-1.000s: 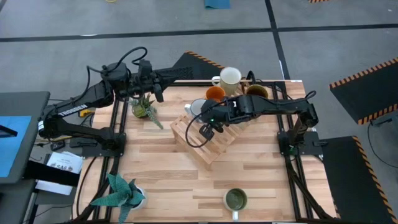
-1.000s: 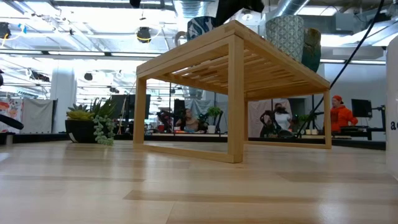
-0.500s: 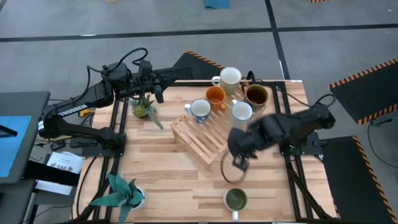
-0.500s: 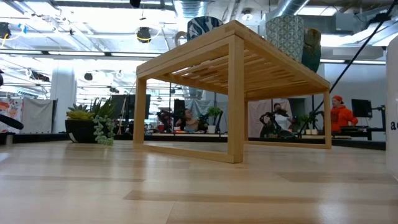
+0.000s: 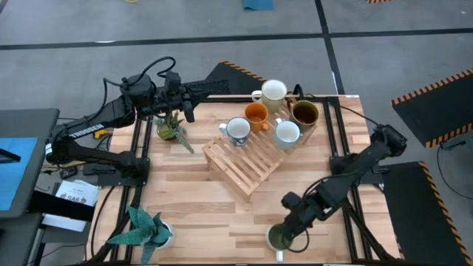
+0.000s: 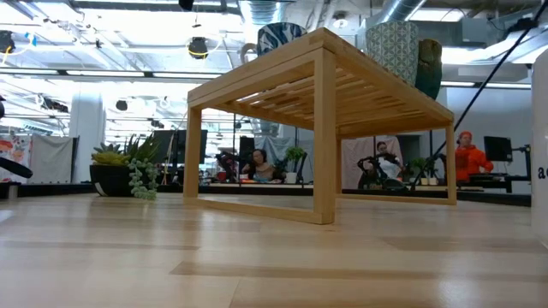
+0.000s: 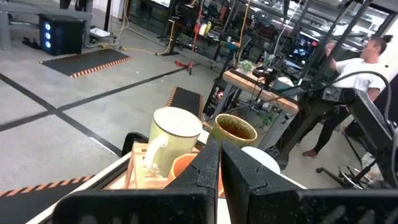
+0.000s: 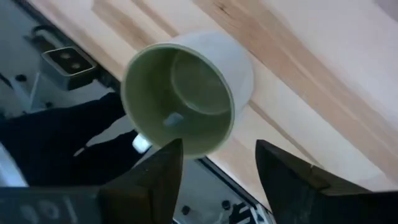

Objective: Place coffee mugs
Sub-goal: Put the green white mug on the shelf

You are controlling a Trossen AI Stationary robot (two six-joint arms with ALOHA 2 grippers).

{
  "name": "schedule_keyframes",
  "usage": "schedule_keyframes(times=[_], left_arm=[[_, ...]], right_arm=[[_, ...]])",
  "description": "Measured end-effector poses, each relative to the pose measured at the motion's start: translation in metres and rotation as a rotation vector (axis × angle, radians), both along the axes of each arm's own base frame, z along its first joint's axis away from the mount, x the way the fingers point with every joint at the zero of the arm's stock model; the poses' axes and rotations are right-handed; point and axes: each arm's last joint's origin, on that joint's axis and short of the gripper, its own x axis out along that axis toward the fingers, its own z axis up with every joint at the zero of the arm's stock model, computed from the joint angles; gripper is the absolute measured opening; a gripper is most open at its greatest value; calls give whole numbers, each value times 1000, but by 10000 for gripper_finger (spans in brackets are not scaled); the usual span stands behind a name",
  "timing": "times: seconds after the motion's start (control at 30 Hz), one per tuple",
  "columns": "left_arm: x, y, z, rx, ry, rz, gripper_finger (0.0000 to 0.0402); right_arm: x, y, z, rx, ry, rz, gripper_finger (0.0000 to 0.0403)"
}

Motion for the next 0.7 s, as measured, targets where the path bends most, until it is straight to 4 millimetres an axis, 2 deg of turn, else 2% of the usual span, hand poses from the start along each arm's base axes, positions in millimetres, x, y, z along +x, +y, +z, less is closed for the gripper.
schedule_keyframes(times=[0.4,0.6,0.7], left_arm=[[0,0,0,8,4,0,0],[0,0,0,8,4,0,0],[0,0,0,8,4,0,0]], right_arm=[[24,15,-49,-85,103,11,230],[27,8,-48,-134,65,54,223],[27,8,-48,-141,55,82,186]])
